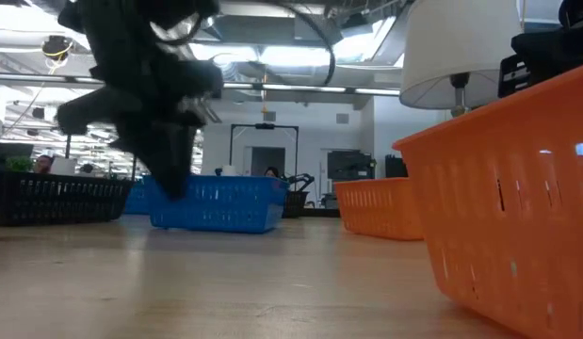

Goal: Stack baskets by color
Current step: Stack the middle blue bin on top of the top blue bin

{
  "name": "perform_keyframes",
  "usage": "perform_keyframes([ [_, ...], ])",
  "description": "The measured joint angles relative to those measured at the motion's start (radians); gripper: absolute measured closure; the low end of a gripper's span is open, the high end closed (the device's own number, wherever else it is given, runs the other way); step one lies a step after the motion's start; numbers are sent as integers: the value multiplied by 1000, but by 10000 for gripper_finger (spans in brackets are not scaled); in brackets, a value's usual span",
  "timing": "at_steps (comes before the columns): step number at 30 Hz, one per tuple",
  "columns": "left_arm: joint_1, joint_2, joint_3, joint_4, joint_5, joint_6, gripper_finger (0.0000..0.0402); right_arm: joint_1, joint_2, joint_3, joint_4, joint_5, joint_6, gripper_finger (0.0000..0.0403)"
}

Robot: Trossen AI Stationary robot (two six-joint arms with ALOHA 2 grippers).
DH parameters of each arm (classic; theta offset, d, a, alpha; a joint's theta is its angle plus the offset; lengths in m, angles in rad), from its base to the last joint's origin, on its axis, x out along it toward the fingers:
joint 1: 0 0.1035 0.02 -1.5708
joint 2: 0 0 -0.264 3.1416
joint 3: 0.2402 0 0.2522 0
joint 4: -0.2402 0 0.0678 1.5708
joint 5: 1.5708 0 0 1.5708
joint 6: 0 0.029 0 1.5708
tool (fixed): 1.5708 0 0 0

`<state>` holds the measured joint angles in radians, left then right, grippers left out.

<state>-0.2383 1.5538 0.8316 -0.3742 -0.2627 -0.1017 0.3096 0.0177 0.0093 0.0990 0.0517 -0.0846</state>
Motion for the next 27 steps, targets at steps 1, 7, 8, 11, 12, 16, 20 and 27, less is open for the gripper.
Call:
perform_keyframes([
  [1,1,11,0,-3,6,0,329,0,0,0,0,0,-1,395],
  [7,6,64,5,5,48,-55,388,0,0,0,-2,0,-4,395],
  [8,12,63,12,1,65,-84,395,0,0,0,-2,3,-7,395],
  [11,35,50,47,-42,100,-155,399,0,0,0,-5,63,-4,395],
  [12,39,47,65,-67,98,-163,400,0,0,0,-5,97,-4,395],
  [16,49,49,182,-224,46,-168,401,0,3,23,-32,219,-4,395],
  [20,49,49,324,-432,-35,-179,401,0,9,102,-131,251,-16,395],
  [27,79,49,546,-908,-198,-475,401,0,50,274,-294,354,-2,395],
])
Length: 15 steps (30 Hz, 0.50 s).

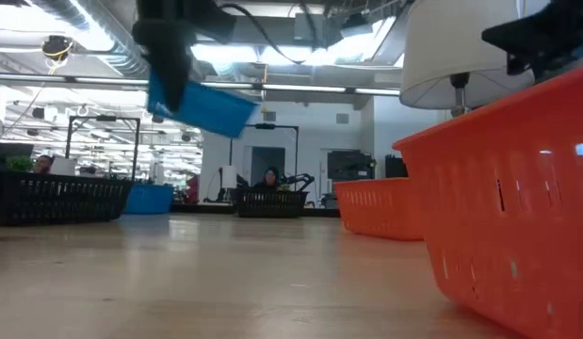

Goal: Stack baskets by color
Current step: Stack the middle blue bin on top of the top blue bin

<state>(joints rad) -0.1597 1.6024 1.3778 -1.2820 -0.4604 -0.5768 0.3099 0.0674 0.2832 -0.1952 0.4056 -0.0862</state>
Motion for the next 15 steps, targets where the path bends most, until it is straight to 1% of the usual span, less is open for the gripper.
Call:
perform_keyframes([
  [3,22,-1,61,-146,-17,-137,401,0,31,68,-44,40,-1,395],
  [6,60,-1,103,-275,-21,-252,401,0,63,128,-96,46,-3,395],
  [7,76,-1,109,-288,-20,-288,401,0,75,144,-107,46,-5,395],
  [11,174,-9,108,-289,-21,-305,401,0,120,194,-130,47,-38,395],
  [15,329,-7,102,-274,-11,-281,401,0,155,221,-130,47,-74,395],
])
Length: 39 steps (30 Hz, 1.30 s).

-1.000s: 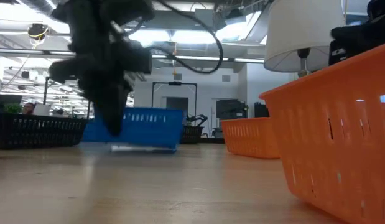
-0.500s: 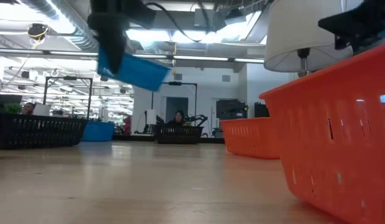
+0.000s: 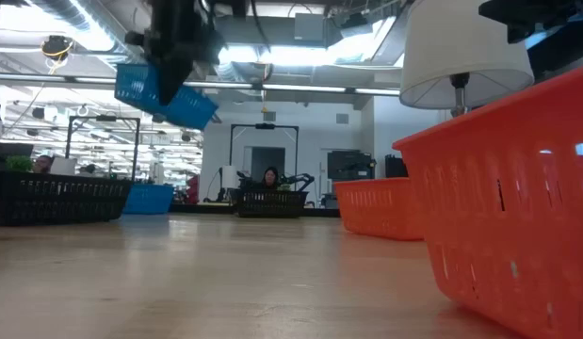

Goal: Stack baskets by color
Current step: Stack the middle blue bin on top of the top blue bin

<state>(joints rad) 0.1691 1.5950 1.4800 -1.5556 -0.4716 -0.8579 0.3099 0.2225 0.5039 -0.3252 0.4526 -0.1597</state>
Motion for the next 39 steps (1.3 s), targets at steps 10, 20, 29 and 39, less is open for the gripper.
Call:
perform_keyframes([
  [10,327,-3,0,-4,102,558,401,0,30,25,0,1,-29,395],
  [20,507,-3,-34,-15,111,857,402,0,30,25,0,1,-32,395],
  [29,548,-2,-222,10,36,1029,401,0,30,25,0,44,-34,395],
  [39,571,-2,-296,134,-24,1203,401,0,30,25,0,90,-34,395],
])
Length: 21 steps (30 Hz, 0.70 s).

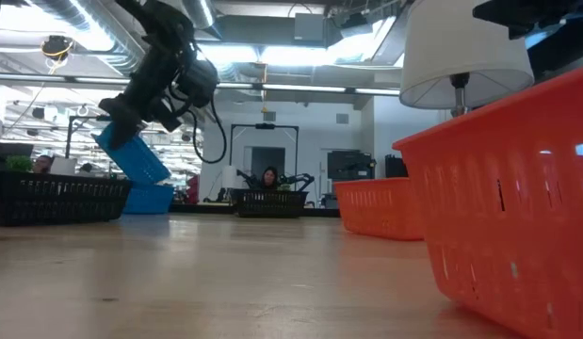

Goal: Stack baskets by color
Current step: Stack the middle blue bin on top of the top blue bin

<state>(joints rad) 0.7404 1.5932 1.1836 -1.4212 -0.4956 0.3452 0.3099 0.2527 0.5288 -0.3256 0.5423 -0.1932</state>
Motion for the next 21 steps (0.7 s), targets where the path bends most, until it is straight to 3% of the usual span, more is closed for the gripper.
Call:
perform_keyframes([
  [11,15,0,-3,147,220,84,401,0,0,0,0,0,1,395],
  [21,15,0,-3,237,228,33,401,0,0,0,1,14,8,395],
])
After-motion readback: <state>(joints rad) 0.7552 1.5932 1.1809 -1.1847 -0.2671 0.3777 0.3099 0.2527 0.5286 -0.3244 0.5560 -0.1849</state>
